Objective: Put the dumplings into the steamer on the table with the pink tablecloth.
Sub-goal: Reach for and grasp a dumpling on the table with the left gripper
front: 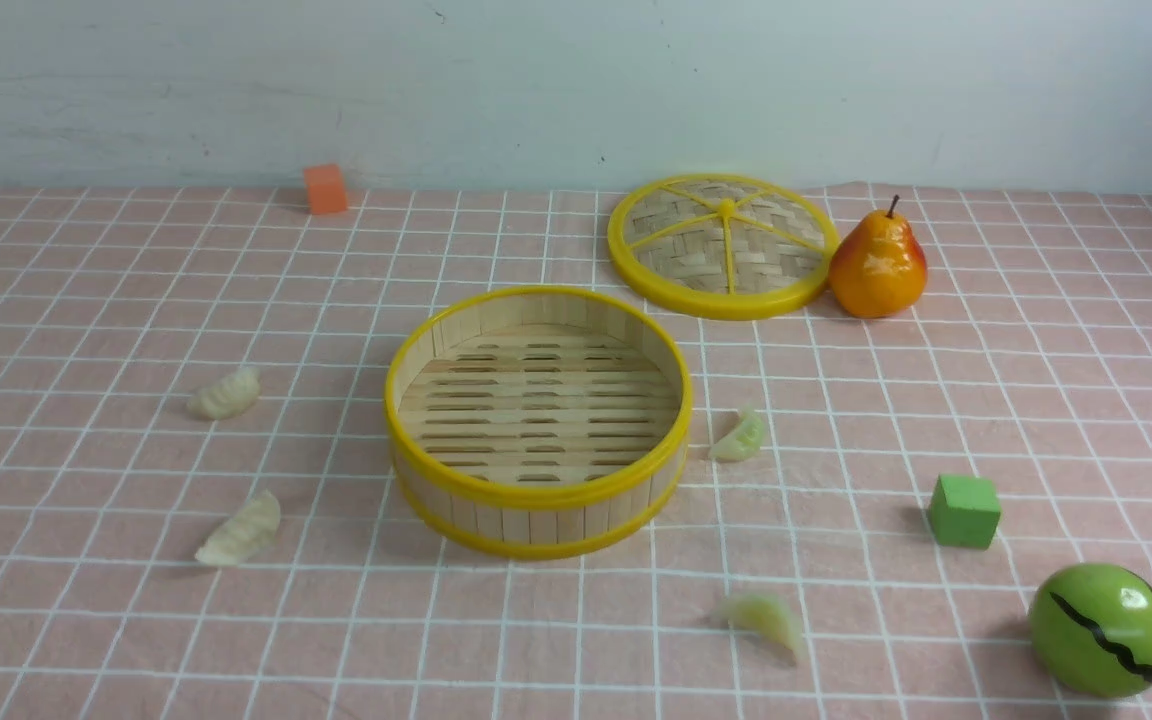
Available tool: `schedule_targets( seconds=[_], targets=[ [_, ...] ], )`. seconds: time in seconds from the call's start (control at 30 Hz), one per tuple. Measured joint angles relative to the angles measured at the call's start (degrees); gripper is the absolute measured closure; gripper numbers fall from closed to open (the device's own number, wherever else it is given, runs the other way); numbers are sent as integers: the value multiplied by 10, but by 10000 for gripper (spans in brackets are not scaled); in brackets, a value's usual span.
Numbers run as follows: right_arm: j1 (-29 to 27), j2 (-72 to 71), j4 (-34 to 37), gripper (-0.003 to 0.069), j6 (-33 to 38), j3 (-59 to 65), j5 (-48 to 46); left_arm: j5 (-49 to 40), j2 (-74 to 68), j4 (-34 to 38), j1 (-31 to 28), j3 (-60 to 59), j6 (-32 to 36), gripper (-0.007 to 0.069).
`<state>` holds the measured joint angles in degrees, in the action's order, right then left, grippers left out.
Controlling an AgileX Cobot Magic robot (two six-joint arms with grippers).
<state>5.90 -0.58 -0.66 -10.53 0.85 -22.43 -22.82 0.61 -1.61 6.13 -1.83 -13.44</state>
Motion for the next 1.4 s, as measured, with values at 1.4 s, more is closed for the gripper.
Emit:
schedule_targets(
  seconds=[1.4],
  targets=[
    [0, 0, -27, 419, -29, 6, 316, 362, 0, 0, 0, 0, 1, 387]
  ],
)
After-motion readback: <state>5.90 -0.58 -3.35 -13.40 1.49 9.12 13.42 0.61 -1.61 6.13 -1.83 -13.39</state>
